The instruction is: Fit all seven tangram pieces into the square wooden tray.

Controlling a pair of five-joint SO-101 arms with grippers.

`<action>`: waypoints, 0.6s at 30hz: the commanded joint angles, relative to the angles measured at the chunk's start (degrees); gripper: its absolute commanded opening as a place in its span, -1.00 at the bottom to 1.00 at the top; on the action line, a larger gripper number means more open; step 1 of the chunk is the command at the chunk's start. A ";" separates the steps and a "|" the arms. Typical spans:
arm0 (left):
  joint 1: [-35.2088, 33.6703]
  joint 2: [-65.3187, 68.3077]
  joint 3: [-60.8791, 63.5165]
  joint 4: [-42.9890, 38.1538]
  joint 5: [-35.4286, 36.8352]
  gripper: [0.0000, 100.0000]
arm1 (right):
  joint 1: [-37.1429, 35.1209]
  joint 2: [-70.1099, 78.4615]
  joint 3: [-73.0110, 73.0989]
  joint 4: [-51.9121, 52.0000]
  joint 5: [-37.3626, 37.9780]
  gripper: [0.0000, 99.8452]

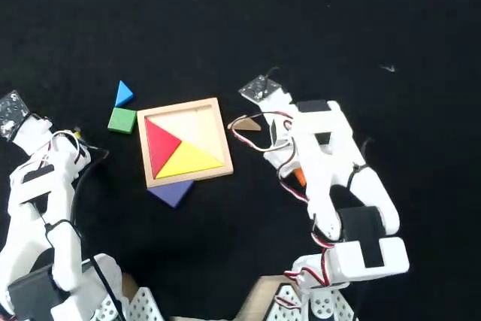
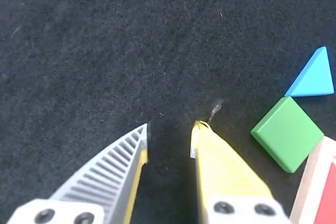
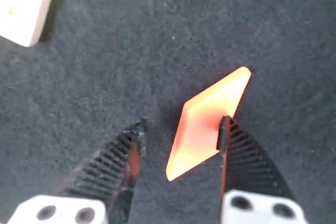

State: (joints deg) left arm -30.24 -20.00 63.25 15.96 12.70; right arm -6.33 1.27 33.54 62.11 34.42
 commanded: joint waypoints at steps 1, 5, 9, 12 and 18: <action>0.84 -0.79 -1.45 -1.23 -0.62 -0.71 | -0.62 1.54 -0.66 -1.32 0.35 -0.60; 0.84 -0.79 -1.45 -1.23 -0.62 -0.71 | 1.58 2.95 -0.66 -3.25 2.20 -0.68; 0.84 -0.79 -1.36 -1.23 -0.62 -0.71 | 4.13 4.09 -0.66 -3.60 4.04 -0.67; 0.84 -0.79 -1.36 -1.23 -0.62 -0.71 | 5.89 4.35 -1.45 -3.60 4.40 -0.67; 0.84 -0.79 -1.36 -1.23 -0.62 -0.71 | 7.12 4.26 -1.98 -3.69 7.03 -0.67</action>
State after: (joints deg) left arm -30.24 -20.00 63.25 15.96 12.70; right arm -0.97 5.58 33.19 58.77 40.48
